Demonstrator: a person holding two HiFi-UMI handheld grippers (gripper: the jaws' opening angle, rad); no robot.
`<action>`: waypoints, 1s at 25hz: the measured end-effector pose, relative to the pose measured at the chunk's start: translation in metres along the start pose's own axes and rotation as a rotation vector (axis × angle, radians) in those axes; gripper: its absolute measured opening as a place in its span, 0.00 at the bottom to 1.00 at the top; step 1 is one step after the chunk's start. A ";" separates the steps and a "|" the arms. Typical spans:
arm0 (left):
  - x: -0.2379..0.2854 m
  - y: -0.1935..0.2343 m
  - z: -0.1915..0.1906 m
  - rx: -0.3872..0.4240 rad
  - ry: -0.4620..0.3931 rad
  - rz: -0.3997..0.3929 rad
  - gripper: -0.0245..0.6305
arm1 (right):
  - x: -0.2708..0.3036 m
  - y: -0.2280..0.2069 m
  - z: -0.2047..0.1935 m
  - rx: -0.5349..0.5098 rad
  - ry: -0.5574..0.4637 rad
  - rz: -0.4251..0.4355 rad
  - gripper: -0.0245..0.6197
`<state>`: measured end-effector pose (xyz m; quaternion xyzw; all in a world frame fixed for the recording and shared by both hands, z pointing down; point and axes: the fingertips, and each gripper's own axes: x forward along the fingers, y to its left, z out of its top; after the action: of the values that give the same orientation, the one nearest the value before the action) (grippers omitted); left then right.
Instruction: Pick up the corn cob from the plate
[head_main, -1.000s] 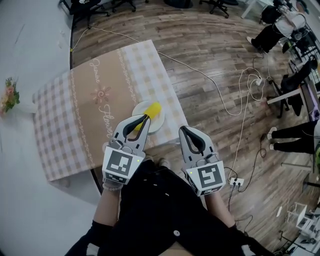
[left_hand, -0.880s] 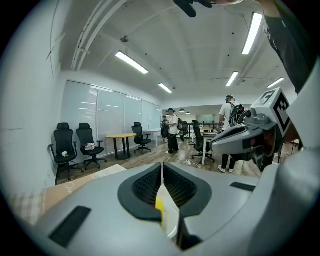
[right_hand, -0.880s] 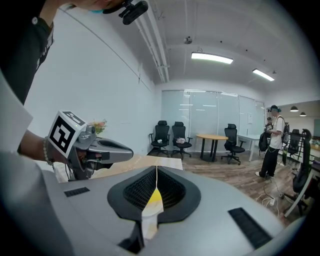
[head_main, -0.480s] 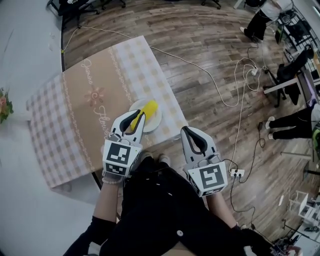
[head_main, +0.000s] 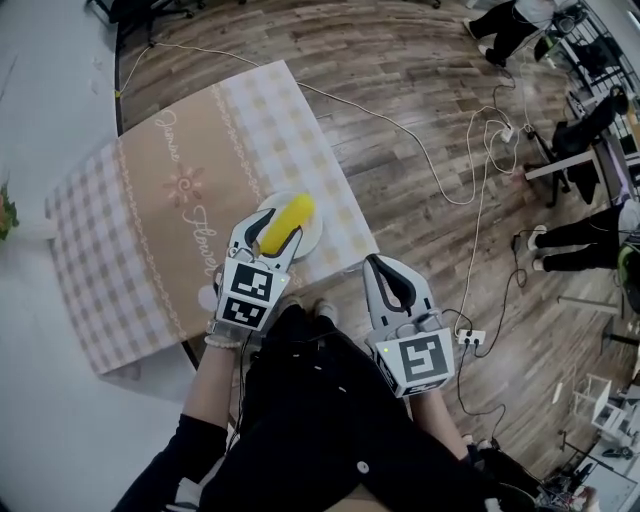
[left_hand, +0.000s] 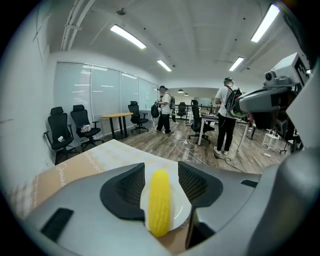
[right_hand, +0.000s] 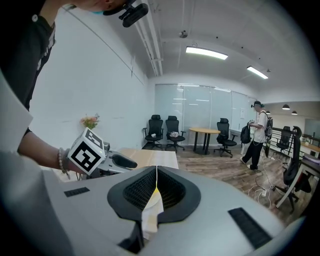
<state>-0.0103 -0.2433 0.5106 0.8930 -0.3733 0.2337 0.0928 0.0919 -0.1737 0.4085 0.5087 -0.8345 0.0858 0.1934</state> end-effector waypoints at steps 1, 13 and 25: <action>0.005 0.000 -0.006 -0.002 0.017 -0.002 0.35 | 0.000 0.000 -0.001 0.002 0.003 -0.003 0.10; 0.045 -0.006 -0.050 0.065 0.148 -0.051 0.39 | -0.001 0.002 -0.011 0.008 0.032 -0.022 0.10; 0.077 -0.002 -0.087 0.050 0.262 -0.056 0.40 | 0.000 0.005 -0.025 0.019 0.061 -0.016 0.10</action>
<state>0.0076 -0.2601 0.6241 0.8668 -0.3270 0.3550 0.1250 0.0935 -0.1628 0.4315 0.5144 -0.8232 0.1075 0.2147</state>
